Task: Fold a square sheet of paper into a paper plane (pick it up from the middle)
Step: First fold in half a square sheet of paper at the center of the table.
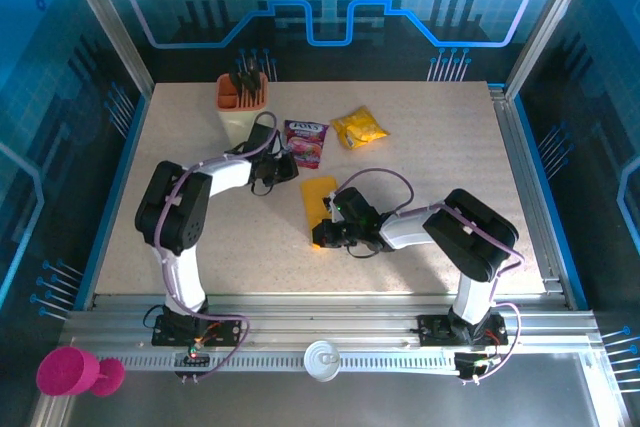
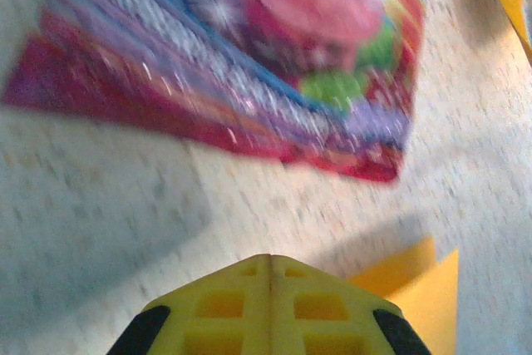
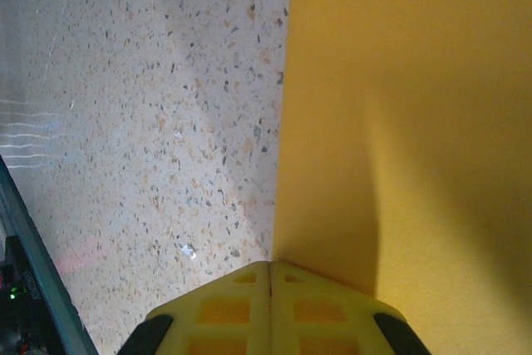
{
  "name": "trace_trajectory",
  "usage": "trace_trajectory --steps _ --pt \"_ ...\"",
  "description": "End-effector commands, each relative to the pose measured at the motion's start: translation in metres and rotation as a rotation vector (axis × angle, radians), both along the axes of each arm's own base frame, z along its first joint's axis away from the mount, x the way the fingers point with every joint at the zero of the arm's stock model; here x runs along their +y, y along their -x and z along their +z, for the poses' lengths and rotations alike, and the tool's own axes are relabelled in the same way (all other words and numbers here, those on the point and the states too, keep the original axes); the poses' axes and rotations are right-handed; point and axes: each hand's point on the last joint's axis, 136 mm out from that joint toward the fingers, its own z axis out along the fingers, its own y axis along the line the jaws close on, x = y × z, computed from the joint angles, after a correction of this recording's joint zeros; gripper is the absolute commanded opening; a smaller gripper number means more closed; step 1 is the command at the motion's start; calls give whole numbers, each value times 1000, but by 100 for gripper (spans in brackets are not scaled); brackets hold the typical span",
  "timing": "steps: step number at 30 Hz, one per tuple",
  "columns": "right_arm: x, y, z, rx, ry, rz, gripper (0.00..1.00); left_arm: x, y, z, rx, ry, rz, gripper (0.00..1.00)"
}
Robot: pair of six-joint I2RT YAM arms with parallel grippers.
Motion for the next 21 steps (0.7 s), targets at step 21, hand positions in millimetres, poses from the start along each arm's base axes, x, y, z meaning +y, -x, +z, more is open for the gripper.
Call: trace_trajectory --steps 21 --pt "-10 25 16 60 58 55 0 -40 56 -35 28 -30 -149 0"
